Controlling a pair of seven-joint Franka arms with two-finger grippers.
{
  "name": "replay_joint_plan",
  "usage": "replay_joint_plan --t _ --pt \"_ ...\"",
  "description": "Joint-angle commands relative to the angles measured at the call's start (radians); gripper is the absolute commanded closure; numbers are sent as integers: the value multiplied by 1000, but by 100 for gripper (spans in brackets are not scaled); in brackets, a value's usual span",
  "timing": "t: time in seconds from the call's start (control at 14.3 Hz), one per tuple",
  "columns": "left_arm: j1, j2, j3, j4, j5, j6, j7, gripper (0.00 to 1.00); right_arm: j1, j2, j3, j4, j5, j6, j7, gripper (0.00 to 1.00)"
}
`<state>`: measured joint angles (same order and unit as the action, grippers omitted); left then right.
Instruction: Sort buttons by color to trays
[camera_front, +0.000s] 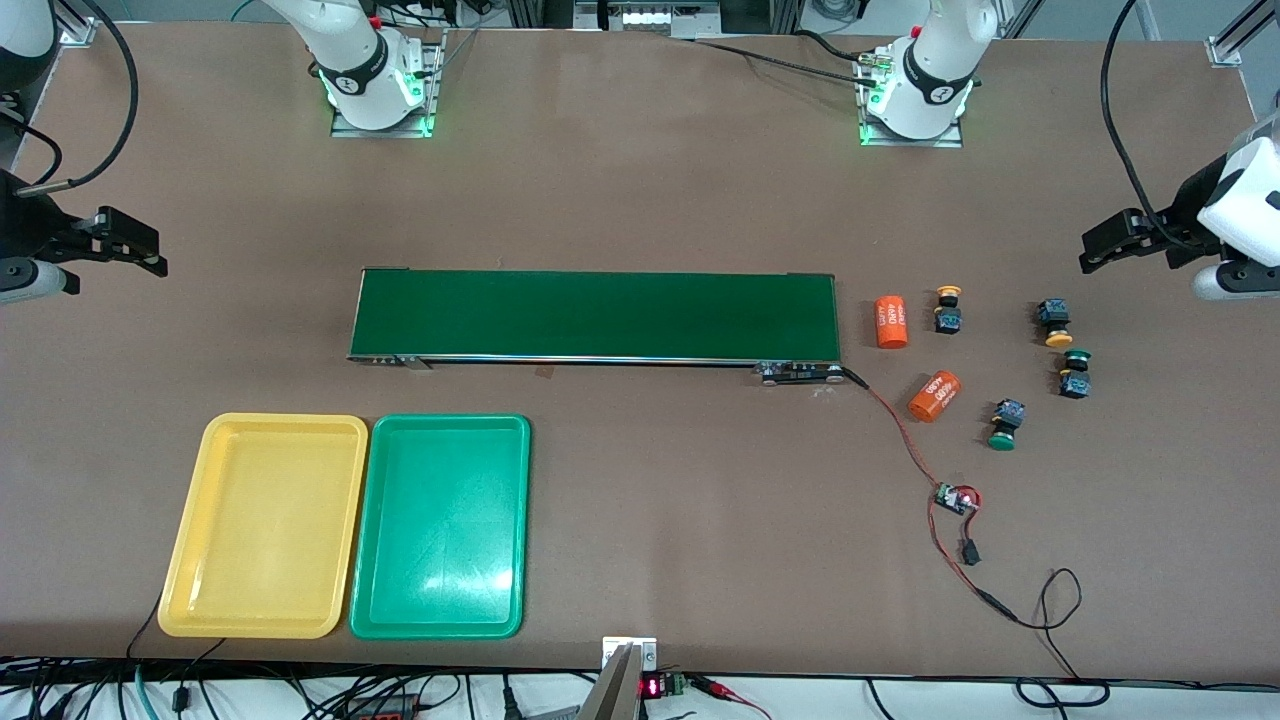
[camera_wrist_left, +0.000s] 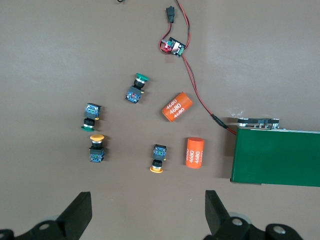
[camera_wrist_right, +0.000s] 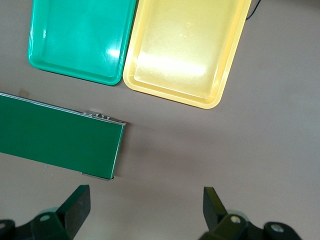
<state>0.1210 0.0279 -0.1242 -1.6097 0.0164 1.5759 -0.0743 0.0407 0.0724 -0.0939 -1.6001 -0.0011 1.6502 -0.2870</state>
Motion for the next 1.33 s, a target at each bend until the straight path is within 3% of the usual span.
replay_joint_plan --t 0.0,1.26 --pt "8 -11 -2 5 4 -10 -2 0 -8 0 -1 8 7 -9 23 0" --pt "11 9 6 21 -6 -39 -10 0 1 3 -1 14 6 -6 23 0"
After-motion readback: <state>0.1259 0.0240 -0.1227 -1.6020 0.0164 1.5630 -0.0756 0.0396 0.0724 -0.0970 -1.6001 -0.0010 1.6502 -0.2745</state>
